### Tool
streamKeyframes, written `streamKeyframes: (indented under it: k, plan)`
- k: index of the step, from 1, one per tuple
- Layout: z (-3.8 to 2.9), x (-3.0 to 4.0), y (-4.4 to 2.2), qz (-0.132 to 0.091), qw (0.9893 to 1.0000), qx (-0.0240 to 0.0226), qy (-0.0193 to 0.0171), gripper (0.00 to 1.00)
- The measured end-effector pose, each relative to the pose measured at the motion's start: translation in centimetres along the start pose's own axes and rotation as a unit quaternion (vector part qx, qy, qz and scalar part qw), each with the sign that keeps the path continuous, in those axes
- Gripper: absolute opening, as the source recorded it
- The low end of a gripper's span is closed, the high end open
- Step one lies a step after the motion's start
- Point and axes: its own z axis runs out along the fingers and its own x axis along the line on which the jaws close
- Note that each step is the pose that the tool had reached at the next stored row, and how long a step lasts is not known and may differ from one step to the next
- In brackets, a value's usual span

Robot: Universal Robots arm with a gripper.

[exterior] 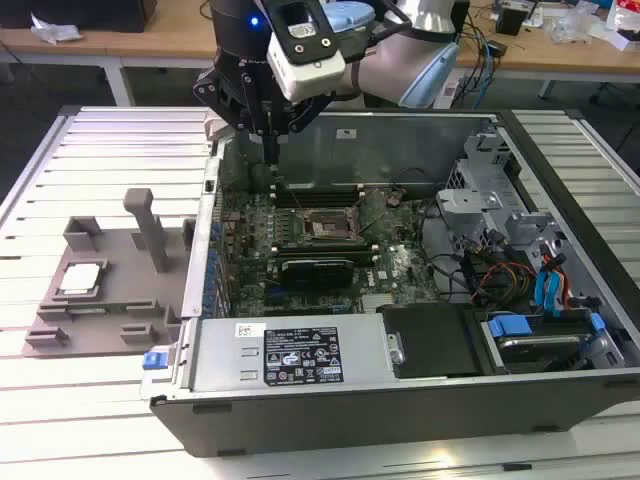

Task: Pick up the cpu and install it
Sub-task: 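Reach for the cpu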

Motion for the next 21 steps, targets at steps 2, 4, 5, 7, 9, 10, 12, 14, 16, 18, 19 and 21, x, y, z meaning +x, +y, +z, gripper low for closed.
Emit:
streamKeyframes:
  k: [2, 4, 5, 7, 9, 10, 12, 14, 16, 18, 19, 21]
  plan:
    - [-0.03, 0.88, -0.06, 0.000, 1.0000, 0.0000, 0.0000, 0.11]
    - [-0.06, 2.10, -0.16, 0.000, 1.0000, 0.0000, 0.0000, 0.11]
    - [-0.06, 2.19, -0.16, 0.000, 1.0000, 0.0000, 0.0000, 0.11]
    - [-0.08, 2.83, -0.21, 0.000, 1.0000, 0.0000, 0.0000, 0.11]
    - [-0.09, 3.48, -0.26, 0.000, 1.0000, 0.0000, -0.0001, 0.11]
    - [-0.10, 3.63, -0.27, 0.000, 1.0000, 0.0000, 0.0000, 0.11]
    - [-0.11, 3.94, -0.29, 0.000, 1.0000, 0.0000, 0.0000, 0.11]
    - [-0.13, 4.51, -0.34, 0.000, 1.0000, 0.0000, 0.0000, 0.11]
    - [-0.13, 4.91, -0.37, 0.000, 1.0000, 0.0000, 0.0000, 0.11]
    - [-0.14, 5.16, -0.39, 0.000, 1.0000, 0.0000, 0.0000, 0.11]
    - [-0.14, 5.30, -0.40, 0.000, 1.0000, 0.0000, 0.0000, 0.11]
    - [-0.15, 5.53, -0.41, 0.000, 1.0000, 0.0000, 0.0000, 0.11]
